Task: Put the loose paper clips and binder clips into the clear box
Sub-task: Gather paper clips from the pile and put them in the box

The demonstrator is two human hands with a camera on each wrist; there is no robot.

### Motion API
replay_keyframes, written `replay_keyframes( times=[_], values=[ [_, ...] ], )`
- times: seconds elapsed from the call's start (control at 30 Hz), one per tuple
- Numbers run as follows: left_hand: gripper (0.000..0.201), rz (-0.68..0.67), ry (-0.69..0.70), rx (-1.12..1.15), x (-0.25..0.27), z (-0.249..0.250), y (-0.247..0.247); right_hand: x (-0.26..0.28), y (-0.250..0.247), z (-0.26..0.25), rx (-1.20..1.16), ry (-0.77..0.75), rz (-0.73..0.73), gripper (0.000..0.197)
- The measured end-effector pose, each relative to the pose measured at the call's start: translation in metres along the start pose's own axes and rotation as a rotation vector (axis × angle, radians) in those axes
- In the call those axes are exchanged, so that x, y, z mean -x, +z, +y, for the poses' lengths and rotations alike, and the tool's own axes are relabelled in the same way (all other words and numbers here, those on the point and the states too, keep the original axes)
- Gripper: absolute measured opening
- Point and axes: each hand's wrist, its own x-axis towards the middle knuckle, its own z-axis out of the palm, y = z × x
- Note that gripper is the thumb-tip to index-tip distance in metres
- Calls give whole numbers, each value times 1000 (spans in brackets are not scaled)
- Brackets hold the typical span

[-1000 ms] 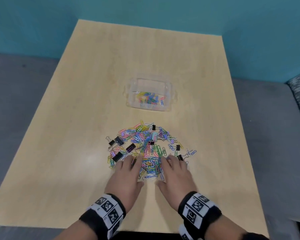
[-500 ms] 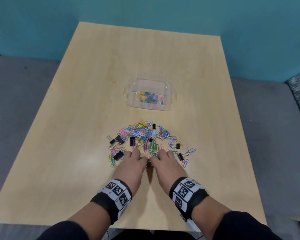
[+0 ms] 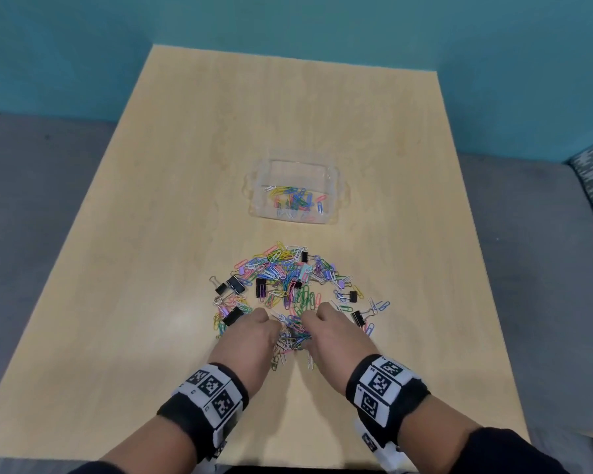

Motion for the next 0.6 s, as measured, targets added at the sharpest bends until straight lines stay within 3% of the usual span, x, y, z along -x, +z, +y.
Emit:
replay_keyframes(
  times=[0.27,0.4,0.53,0.6],
  values=[
    [23,-62,-40,82,-8,-5,1,-6,-5,-6,130,-123,-91,49],
    [20,-47,-74,158,-11,-2,-11,-8,-8,3,76,-121,-98,40],
    [22,-56,-89,235,-11,-1,-25,-10,-13,13,-10,-87,-116,13],
    [21,-70,-87,277,-12,-4,-32,-11,-20,17,-57,-79,-126,10]
  ],
)
